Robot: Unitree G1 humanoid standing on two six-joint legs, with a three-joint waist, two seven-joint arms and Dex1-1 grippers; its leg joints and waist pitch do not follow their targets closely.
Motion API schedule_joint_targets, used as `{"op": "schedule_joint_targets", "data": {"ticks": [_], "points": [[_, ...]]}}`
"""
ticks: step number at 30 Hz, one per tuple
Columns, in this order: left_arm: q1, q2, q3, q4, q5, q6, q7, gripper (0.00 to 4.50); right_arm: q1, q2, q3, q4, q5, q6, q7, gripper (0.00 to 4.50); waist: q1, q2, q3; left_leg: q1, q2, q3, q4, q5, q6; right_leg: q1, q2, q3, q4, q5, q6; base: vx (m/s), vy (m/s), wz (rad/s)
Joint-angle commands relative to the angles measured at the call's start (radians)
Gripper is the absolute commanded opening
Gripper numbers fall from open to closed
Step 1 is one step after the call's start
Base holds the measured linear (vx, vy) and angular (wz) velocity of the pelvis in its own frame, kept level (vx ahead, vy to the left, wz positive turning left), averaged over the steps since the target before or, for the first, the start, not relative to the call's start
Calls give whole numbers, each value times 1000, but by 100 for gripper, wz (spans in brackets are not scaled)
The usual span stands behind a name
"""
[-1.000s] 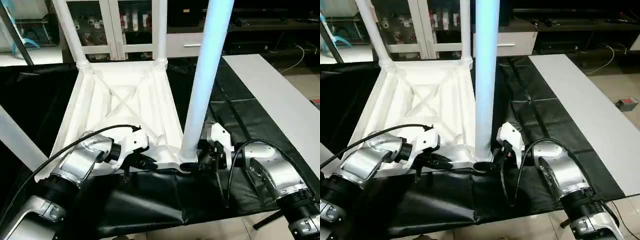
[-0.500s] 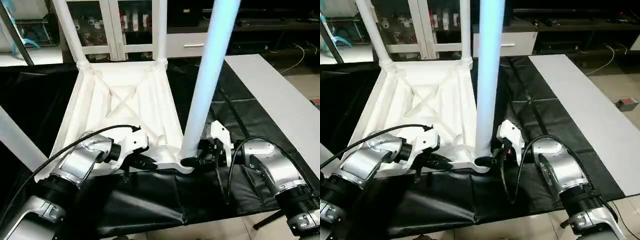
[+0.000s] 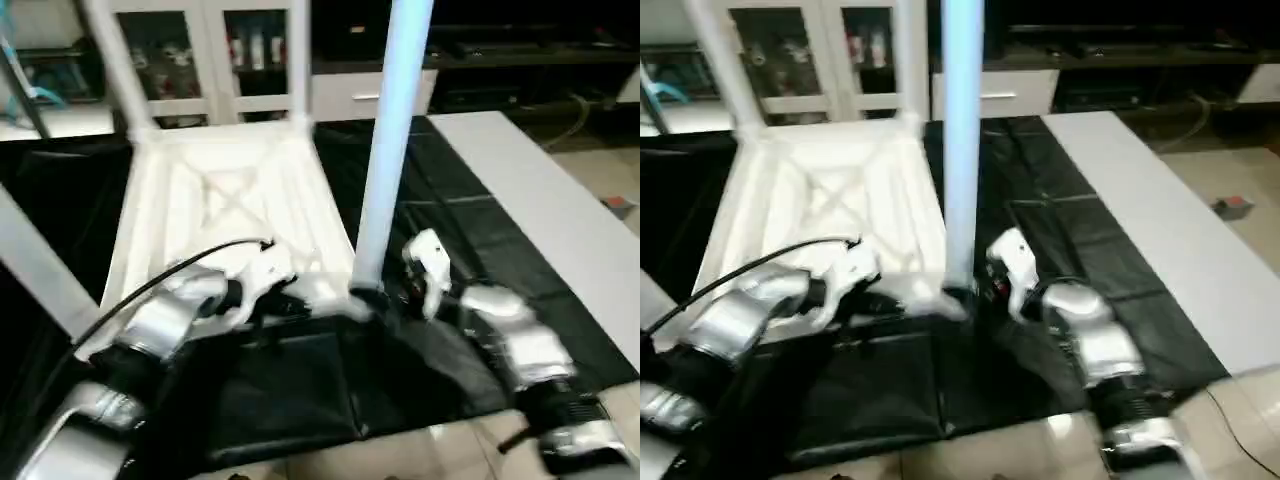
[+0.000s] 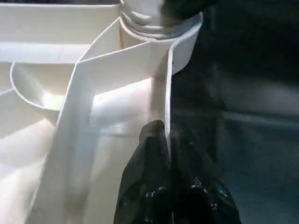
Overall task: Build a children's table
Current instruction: Rotate leg to tighten
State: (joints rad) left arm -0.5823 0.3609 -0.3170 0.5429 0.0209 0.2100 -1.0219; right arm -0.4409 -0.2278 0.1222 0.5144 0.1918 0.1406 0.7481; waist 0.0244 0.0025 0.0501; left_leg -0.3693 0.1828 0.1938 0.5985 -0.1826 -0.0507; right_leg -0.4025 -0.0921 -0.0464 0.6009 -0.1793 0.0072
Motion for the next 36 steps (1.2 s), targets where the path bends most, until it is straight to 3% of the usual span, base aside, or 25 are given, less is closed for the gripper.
{"op": "schedule_joint_targets", "data": {"ticks": [1, 3, 5, 7, 8, 9, 10, 11, 12, 14, 17, 18, 19, 21, 22, 23, 27, 30, 31, 32, 34, 36], "points": [[-31, -31, 23, 42, 7, -8, 85, 0, -9, 51, 5, 56, -22, 22, -113, 232, -11, -4, -49, 15, 38, -43, -93, -461, -40, 18, -56, 19, -111, -634, -89, 0, 0, 0], [-51, -47, 33, 69, 6, -10, 115, 0, -24, 95, -16, 87, -36, 13, -214, 223, -17, -2, -48, 11, 39, -48, -98, -470, -46, 22, -56, 15, -111, -610, -97, 0, 0, 0], [-69, -54, 36, 102, 17, -23, 145, 0, -57, 146, -35, 143, -55, -1, -325, 217, -33, 18, -49, 16, 38, -56, -102, -527, -56, 22, -54, 8, -113, -570, -110, 0, 0, 0], [-86, -61, 41, 134, 28, -38, 170, 0, -91, 189, -40, 196, -85, -24, -430, 213, -50, 18, -45, 11, 35, -62, -107, -583, -69, 23, -50, -4, -115, -552, -120, 0, 0, 0], [-99, -67, 45, 155, 35, -42, 191, 0, -117, 225, -55, 229, -105, -46, -542, 212, -57, 23, -45, 17, 36, -67, -107, -616, -71, 24, -54, -6, -118, -553, -119, 0, 0, 0], [-99, -67, 45, 155, 35, -42, 191, 0, -117, 225, -55, 229, -105, -46, -542, 211, -61, 22, -45, 19, 35, -66, -107, -624, -69, 21, -54, -6, -121, -552, -120, 0, 0, 0], [-122, -83, 49, 197, 49, -52, 232, 0, -159, 302, -88, 274, -113, -93, -709, 211, -62, 19, -45, 19, 34, -66, -106, -621, -64, 20, -58, -5, -124, -548, -124, 0, 0, 0], [-123, -84, 49, 200, 50, -53, 234, 0, -163, 312, -87, 277, -114, -99, -715, 209, -66, 21, -47, 20, 33, -67, -106, -619, -65, 20, -57, -7, -123, -544, -130, 0, 0, 0], [-126, -89, 50, 208, 50, -57, 241, 0, -176, 349, -65, 287, -128, -130, -720, 207, -69, 4, -46, 17, 33, -65, -106, -619, -59, 19, -58, -8, -125, -549, -131, 0, 0, 0], [-115, -84, 48, 203, 52, -60, 239, 0, -175, 368, -25, 292, -152, -156, -677, 207, -64, 11, -43, 24, 35, -62, -105, -620, -51, 15, -59, -1, -125, -529, -139, 0, 0, 0], [-106, -75, 48, 206, 52, -71, 235, 0, -173, 365, -26, 292, -128, -181, -576, 207, -62, 8, -43, 24, 35, -55, -104, -596, -36, 13, -59, 7, -123, -504, -153, 0, 0, 0], [-106, -75, 48, 206, 52, -71, 235, 0, -173, 365, -26, 292, -128, -181, -576, 261, -62, 8, -43, 23, 35, -56, -104, -593, -34, 15, -59, 7, -121, -499, -155, 0, 0, 0], [-102, -68, 47, 203, 53, -77, 228, 0, -167, 356, -29, 278, -118, -191, -546, 274, -62, 12, -44, 22, 36, -54, -104, -580, -31, 16, -59, 10, -119, -480, -161, 0, 0, 0], [-96, -59, 45, 198, 55, -83, 218, 0, -156, 345, -35, 247, -92, -185, -492, 274, -60, 8, -44, 19, 36, -50, -103, -561, -20, 19, -58, 13, -118, -461, -166, 0, 0, 0], [-83, -36, 38, 188, 59, -97, 182, 0, -130, 309, -37, 178, -58, -133, -415, 290, -61, 22, -41, 18, 34, -51, -106, -557, -18, 23, -56, 11, -120, -469, -164, 0, 0, 0], [-72, -19, 29, 170, 61, -99, 150, 0, -98, 261, -14, 108, -38, -70, -322, 302, -59, 14, -45, 15, 35, -50, -106, -540, -11, 30, -53, 12, -119, -457, -160, 0, 0, 0], [-40, 10, 6, 103, 46, -96, 60, 0, -18, 133, 57, -54, -3, 30, -104, 330, -42, 5, -48, 8, 40, -43, -104, -436, 16, 37, -57, 19, -109, -405, -181, 0, 0, 0], [17, 56, -20, 0, 1, -90, -76, 0, 32, 6, 101, -140, 4, 34, 60, 330, -30, 7, -52, 9, 46, -40, -103, -395, 24, 39, -59, 23, -101, -352, -197, 0, 0, 0], [44, 81, -36, -48, -15, -73, -132, 0, 48, -49, 113, -167, 8, 28, 131, 330, -26, 7, -52, 15, 46, -34, -100, -379, 28, 32, -54, 24, -98, -312, -219, 56, -8, 4], [64, 103, -51, -87, -26, -41, -174, 0, 53, -89, 116, -177, 13, 20, 188, 330, -23, 8, -54, 18, 47, -33, -99, -375, 27, 34, -54, 25, -95, -297, -228, 59, -9, 7], [82, 126, -65, -126, -38, -5, -216, 0, 55, -127, 116, -192, 14, 20, 242, 330, -19, 6, -54, 18, 47, -30, -97, -354, 36, 34, -52, 28, -88, -268, -242, 60, -11, 8], [100, 152, -80, -172, -49, 31, -266, 0, 55, -169, 119, -217, 17, 39, 297, 330, -9, 6, -56, 26, 45, -23, -91, -321, 44, 30, -51, 32, -87, -248, -254, 61, -20, 14]]}}
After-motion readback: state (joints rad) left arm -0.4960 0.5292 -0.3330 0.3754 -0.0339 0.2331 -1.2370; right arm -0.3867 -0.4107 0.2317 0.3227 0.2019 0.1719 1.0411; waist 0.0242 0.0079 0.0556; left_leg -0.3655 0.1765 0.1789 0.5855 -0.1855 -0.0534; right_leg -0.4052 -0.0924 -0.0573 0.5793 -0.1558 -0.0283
